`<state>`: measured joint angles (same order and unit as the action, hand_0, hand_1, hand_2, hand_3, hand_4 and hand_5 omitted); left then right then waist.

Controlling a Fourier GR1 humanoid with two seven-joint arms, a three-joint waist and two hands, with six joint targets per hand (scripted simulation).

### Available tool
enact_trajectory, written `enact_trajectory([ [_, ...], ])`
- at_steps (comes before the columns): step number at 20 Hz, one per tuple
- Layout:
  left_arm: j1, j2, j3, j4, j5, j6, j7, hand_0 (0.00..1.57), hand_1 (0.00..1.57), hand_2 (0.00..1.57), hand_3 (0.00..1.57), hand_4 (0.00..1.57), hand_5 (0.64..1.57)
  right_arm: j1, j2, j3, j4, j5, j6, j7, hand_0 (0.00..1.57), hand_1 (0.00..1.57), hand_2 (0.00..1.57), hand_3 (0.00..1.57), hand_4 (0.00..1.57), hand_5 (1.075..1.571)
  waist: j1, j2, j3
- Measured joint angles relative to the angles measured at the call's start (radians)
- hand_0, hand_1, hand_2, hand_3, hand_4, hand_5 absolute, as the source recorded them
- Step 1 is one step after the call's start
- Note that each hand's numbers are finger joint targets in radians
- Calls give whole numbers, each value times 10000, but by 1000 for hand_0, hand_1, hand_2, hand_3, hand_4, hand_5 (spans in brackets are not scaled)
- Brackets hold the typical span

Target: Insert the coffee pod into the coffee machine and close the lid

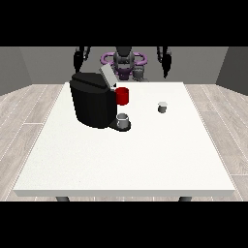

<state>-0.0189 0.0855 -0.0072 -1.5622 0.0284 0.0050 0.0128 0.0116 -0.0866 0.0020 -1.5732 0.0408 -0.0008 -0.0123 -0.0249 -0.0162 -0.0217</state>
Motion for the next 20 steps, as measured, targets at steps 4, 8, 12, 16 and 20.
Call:
enact_trajectory([
  [4,-124,599,81,144,-177,-538,-371,0,0,0,0,0,1571,-47,50,-25,135,0,-1,-50,0,0,0,0,0,1571,61,110,136],
  [8,-176,1586,90,351,-744,-1211,-1262,0,0,0,0,0,1571,-165,65,-172,154,223,-374,-17,0,0,0,0,0,1571,-40,254,184],
  [12,-513,2230,91,799,-1443,-1447,-2012,0,0,0,0,0,1571,-408,283,-48,149,941,-1152,-121,0,0,0,0,0,1571,-188,548,203],
  [16,-1239,2994,354,1416,-1885,-1769,-1842,0,0,0,0,0,1571,-736,310,38,164,1250,-1376,-117,0,0,0,0,0,1571,-498,910,210],
  [20,-2099,3548,664,2388,-2163,-2088,-1658,0,0,0,0,0,1571,-993,349,221,109,1339,-1295,-92,0,0,0,0,0,1571,-889,1304,213],
])
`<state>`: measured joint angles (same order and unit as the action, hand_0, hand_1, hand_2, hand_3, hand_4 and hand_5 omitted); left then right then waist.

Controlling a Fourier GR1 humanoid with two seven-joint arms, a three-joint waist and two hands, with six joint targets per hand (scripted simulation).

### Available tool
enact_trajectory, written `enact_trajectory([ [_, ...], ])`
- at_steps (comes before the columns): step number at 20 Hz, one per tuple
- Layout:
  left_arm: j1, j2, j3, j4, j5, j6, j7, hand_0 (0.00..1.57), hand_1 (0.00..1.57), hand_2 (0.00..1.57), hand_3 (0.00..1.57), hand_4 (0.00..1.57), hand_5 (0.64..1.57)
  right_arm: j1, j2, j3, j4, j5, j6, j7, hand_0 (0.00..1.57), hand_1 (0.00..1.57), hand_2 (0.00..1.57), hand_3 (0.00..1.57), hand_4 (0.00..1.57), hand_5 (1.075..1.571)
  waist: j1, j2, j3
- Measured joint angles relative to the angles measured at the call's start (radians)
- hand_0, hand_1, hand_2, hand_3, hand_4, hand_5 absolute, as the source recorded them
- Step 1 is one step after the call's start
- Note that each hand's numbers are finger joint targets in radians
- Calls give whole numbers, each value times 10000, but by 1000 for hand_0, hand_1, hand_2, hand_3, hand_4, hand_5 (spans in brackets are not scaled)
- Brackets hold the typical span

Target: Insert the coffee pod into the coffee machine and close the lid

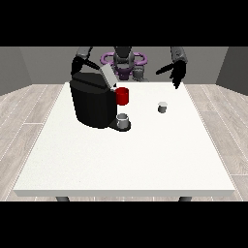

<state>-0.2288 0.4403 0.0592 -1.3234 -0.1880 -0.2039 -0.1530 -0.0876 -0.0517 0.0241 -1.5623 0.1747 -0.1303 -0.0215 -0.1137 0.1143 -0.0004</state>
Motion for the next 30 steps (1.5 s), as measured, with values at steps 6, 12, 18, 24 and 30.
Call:
enact_trajectory([
  [6,-1191,785,169,1338,-629,-352,163,0,0,0,0,0,1571,-546,252,204,67,14,-101,114,0,0,0,0,0,1571,-443,768,2],
  [12,-2157,1072,82,2746,-1355,-432,-148,0,0,0,0,0,1571,-1032,408,627,277,190,-546,351,0,0,0,0,0,1571,-554,1447,0],
  [18,-2664,918,-198,3904,-2330,72,-489,261,261,589,247,0,1571,-1424,358,468,672,51,-398,425,0,0,0,0,0,1571,-547,1658,0],
  [24,-3238,507,-457,4516,-3315,1204,-696,888,888,963,816,384,1571,-1750,406,374,1227,80,-397,448,0,0,0,0,0,1571,-482,1708,1],
  [30,-3598,459,-921,5021,-4424,1944,-981,817,817,956,799,368,1571,-1967,432,431,1616,71,-448,303,0,0,0,0,0,1571,-501,1750,3],
])
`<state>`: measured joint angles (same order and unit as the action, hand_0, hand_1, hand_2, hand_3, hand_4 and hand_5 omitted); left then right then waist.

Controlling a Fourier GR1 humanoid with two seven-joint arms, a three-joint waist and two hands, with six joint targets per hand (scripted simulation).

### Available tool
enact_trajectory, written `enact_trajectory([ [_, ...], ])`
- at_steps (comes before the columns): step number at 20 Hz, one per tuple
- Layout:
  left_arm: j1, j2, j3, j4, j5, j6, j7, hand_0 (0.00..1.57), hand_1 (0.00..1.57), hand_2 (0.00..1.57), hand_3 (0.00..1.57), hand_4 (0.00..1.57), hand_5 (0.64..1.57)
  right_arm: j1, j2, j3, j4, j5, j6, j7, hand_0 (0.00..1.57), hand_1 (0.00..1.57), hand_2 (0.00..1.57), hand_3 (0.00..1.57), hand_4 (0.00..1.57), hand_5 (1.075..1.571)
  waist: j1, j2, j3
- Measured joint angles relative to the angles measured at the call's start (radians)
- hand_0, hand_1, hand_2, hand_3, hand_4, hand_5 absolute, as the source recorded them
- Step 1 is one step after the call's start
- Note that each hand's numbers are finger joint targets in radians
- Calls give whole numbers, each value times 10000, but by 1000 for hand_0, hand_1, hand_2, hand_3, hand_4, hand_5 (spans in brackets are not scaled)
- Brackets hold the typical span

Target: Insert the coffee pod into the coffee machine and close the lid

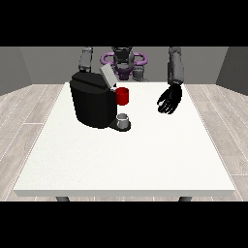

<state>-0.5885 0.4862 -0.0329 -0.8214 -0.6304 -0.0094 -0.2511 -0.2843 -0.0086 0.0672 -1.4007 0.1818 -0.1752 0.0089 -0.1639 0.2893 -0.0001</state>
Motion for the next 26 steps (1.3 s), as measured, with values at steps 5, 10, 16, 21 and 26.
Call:
enact_trajectory([
  [5,-52,114,-427,585,-847,63,-15,877,877,1003,820,284,1571,89,-140,-113,209,-258,276,-231,0,0,0,0,0,1571,-143,-70,0],
  [10,-335,199,-680,1169,-1485,-220,107,760,760,978,856,400,1571,92,-201,-272,457,-420,457,-289,0,0,0,0,0,1571,-204,-226,5],
  [16,-595,-83,-742,1677,-1895,-324,-126,1149,1149,1257,1162,466,1571,114,-282,-342,741,-70,169,9,0,0,0,0,0,1571,-47,-567,4],
  [21,-908,-144,-328,1885,-1661,-322,-793,1433,1433,1423,1352,489,1571,179,-376,-402,878,152,1,32,0,0,0,0,0,1571,44,-670,-1],
  [26,-1373,-477,-17,1855,-1249,-1060,-848,1413,1413,1400,1314,515,1571,228,-190,-360,1253,345,-253,45,0,0,0,0,0,1571,148,-1049,0],
])
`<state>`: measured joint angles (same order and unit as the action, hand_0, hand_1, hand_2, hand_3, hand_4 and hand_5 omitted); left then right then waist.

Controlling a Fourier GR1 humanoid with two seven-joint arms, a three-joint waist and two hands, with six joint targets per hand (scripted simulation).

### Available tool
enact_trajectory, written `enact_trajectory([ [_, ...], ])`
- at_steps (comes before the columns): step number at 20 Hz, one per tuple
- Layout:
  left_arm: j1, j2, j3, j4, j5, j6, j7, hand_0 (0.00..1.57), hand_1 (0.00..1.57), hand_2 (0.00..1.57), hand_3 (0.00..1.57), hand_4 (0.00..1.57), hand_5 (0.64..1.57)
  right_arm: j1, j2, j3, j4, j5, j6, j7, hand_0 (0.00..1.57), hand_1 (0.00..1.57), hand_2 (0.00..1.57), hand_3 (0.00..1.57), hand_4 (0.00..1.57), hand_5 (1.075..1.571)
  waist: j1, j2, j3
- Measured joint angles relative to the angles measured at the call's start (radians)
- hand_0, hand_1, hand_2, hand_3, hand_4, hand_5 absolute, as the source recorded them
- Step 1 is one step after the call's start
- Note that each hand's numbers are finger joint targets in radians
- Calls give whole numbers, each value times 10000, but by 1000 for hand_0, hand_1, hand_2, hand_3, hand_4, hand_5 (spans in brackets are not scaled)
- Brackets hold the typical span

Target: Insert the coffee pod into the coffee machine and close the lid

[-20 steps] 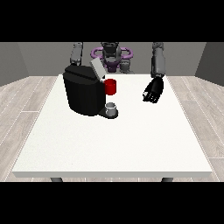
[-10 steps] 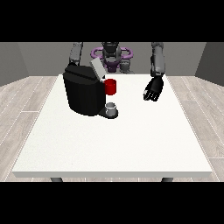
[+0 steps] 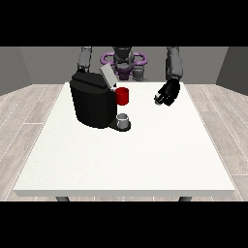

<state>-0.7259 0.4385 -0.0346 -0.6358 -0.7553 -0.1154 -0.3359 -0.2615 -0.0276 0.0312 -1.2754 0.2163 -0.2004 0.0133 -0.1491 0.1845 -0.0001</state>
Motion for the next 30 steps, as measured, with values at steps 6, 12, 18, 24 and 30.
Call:
enact_trajectory([
  [6,-672,-182,-27,-333,82,-1321,561,1424,1424,1404,1341,557,1571,243,-41,-63,529,-70,199,-255,0,0,0,0,0,1571,70,-779,4],
  [12,-1186,-654,-90,-717,-7,-1870,1152,1424,1424,1404,1341,557,1571,220,49,-184,729,-200,213,-402,0,0,0,0,0,1571,37,-1088,4],
  [18,-2003,-854,167,-990,169,-2580,1755,985,985,1204,1371,511,1571,32,-9,-284,616,-391,307,-460,0,0,0,0,0,1571,-120,-1261,3],
  [24,-3147,-863,875,-915,576,-2930,2608,1268,1268,1295,1269,488,1571,-419,-176,-472,393,-535,414,-312,0,0,0,0,0,1571,-580,-969,4],
  [30,-4121,-390,1196,-811,590,-3116,2752,1225,1225,1279,1251,482,1571,-993,-372,-634,198,-542,402,-303,0,0,0,0,178,1571,-955,-215,5],
])
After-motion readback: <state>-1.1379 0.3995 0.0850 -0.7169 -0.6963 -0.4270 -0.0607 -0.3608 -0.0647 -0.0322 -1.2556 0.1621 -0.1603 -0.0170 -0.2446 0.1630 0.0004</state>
